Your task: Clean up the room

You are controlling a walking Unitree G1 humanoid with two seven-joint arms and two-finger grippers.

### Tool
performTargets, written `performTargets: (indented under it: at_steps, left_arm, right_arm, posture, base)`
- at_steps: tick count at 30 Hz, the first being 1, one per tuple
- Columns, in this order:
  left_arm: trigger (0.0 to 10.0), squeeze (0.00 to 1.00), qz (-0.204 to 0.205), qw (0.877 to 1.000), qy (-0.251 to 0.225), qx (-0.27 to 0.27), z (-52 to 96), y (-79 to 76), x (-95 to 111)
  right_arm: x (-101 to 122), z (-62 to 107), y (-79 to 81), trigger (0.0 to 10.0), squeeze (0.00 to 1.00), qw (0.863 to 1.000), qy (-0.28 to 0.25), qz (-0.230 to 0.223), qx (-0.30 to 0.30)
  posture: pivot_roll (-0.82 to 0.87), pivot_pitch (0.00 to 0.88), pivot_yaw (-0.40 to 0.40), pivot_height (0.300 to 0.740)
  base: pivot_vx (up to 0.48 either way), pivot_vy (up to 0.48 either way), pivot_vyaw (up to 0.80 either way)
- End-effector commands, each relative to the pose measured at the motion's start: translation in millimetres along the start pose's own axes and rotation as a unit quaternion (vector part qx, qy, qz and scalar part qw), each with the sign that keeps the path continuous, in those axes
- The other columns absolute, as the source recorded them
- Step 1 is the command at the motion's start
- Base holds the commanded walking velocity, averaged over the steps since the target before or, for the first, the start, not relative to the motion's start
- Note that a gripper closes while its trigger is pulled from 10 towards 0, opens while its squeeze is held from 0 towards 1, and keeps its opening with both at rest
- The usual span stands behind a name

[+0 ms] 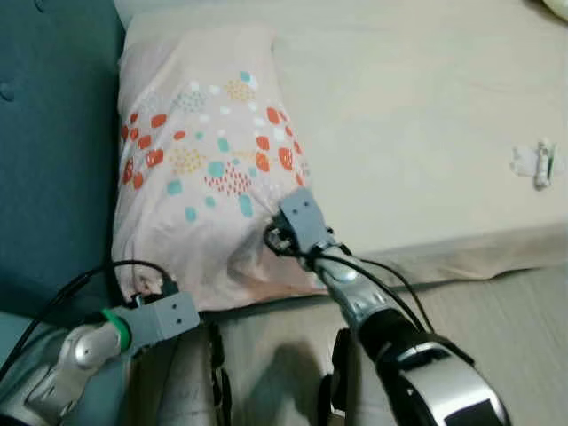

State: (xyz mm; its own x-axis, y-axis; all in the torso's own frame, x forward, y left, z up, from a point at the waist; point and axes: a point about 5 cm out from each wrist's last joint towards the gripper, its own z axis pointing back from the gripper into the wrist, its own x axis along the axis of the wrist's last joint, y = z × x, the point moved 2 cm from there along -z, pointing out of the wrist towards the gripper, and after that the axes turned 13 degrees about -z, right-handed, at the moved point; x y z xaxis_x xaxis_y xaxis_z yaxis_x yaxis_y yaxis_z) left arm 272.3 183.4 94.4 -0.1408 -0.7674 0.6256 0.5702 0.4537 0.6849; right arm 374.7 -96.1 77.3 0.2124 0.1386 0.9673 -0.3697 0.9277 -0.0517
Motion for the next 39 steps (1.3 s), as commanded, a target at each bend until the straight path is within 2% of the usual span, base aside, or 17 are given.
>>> performTargets:
  at_steps: [1, 3, 14, 15, 16, 17, 18, 19, 20, 21, 22, 25, 28, 32, 35, 39]
  left_arm:
    - [10.0, 0.00, 0.069, 0.995, -0.049, 0.060, 10.9, 21.6, 19]
    - [10.0, 0.00, 0.090, 0.991, -0.061, 0.076, 13.7, 27.1, 24]
    - [10.0, 0.00, 0.095, 0.991, -0.062, 0.076, 16.9, 26.3, 26]
    - [10.0, 0.00, 0.160, 0.969, -0.117, 0.145, 11.2, 45.4, 56]
    - [10.0, 0.00, 0.236, 0.936, -0.160, 0.208, 5.8, 62.2, 75]
    - [10.0, 0.00, 0.236, 0.936, -0.160, 0.208, 5.8, 62.2, 75]
    - [10.0, 0.00, 0.300, 0.902, -0.186, 0.251, 1.2, 74.5, 87]
    - [10.0, 0.00, 0.339, 0.873, -0.200, 0.287, -4.6, 86.8, 95]
    - [10.0, 0.00, 0.350, 0.862, -0.204, 0.306, -9.9, 95.2, 98]
    - [10.0, 0.00, 0.348, 0.857, -0.209, 0.318, -13.3, 102.0, 102]
    - [10.0, 0.00, 0.348, 0.857, -0.209, 0.318, -13.3, 102.0, 102]
    - [10.0, 0.00, 0.289, 0.871, -0.223, 0.329, -18.6, 113.6, 114]
    - [10.0, 0.00, 0.282, 0.873, -0.223, 0.330, -19.4, 114.9, 115]
    - [10.0, 0.00, 0.231, 0.897, -0.158, 0.342, -21.5, 108.8, 99]
    - [10.0, 0.00, 0.225, 0.904, -0.137, 0.338, -24.4, 100.4, 90]
    - [10.0, 0.00, 0.225, 0.907, -0.112, 0.338, -27.6, 94.1, 77]
  right_arm:
    - [-23, 9.1, -7.2, 10.0, 0.00, 0.999, 0.032, -0.018, -0.012]
    - [-24, 10.5, -9.7, 10.0, 0.00, 0.999, 0.029, -0.021, -0.014]
    - [-24, 10.4, -9.7, 10.0, 0.00, 0.999, 0.033, -0.017, -0.020]
    - [7, 13.4, 5.0, 10.0, 0.00, 0.992, -0.063, -0.106, 0.016]
    - [33, 24.2, 10.2, 10.0, 0.00, 0.969, -0.145, -0.195, 0.039]
    - [33, 24.2, 10.2, 10.0, 0.00, 0.969, -0.145, -0.195, 0.039]
    - [51, 36.5, 8.6, 10.0, 0.00, 0.944, -0.206, -0.255, 0.049]
    - [62, 47.0, 2.1, 10.0, 0.00, 0.924, -0.249, -0.285, 0.047]
    - [62, 50.1, -4.9, 10.0, 0.00, 0.921, -0.259, -0.290, 0.035]
    - [61, 51.8, -10.9, 10.0, 0.00, 0.921, -0.262, -0.288, 0.025]
    - [61, 51.8, -10.9, 10.0, 0.00, 0.921, -0.262, -0.288, 0.025]
    - [50, 48.8, -31.1, 10.0, 0.00, 0.931, -0.250, -0.264, -0.020]
    - [48, 47.6, -35.1, 10.0, 0.00, 0.934, -0.246, -0.258, -0.031]
    - [53, 50.4, -43.1, 10.0, 0.00, 0.934, -0.254, -0.245, -0.059]
    - [57, 52.6, -40.2, 10.0, 0.00, 0.936, -0.256, -0.236, -0.055]
    - [65, 53.1, -39.6, 10.0, 0.00, 0.938, -0.265, -0.219, -0.051]
  posture:
    - [0.16, 0.193, 0.055, 0.605]
    - [0.16, 0.193, 0.055, 0.605]
    - [0.16, 0.193, 0.055, 0.605]
    - [0.12, 0.120, 0.017, 0.605]
    - [0.08, 0.099, 0.005, 0.605]
    - [0.08, 0.099, 0.005, 0.605]
    - [0.08, 0.096, 0.000, 0.605]
    - [0.06, 0.082, -0.013, 0.605]
    - [0.06, 0.075, -0.016, 0.605]
    - [0.05, 0.072, -0.018, 0.605]
    - [0.05, 0.072, -0.018, 0.605]
    - [0.05, 0.053, -0.022, 0.605]
    - [0.05, 0.051, -0.020, 0.605]
    - [0.06, 0.035, -0.012, 0.625]
    - [0.07, 0.027, -0.007, 0.635]
    - [0.07, 0.024, -0.009, 0.650]
  base:
    - [0.000, 0.000, 0.00]
    - [0.000, 0.000, 0.00]
    - [0.000, 0.000, 0.00]
    - [0.000, 0.000, 0.00]
    - [0.000, 0.000, 0.00]
    - [0.000, 0.000, 0.00]
    - [0.000, 0.000, 0.00]
    - [0.000, 0.000, 0.00]
    - [0.000, 0.000, 0.00]
    - [0.000, 0.000, 0.00]
    - [0.000, 0.000, 0.00]
    - [0.000, 0.000, 0.00]
    - [0.000, 0.000, 0.00]
    - [0.000, 0.000, 0.00]
    - [0.000, 0.000, 0.00]
    - [0.000, 0.000, 0.00]
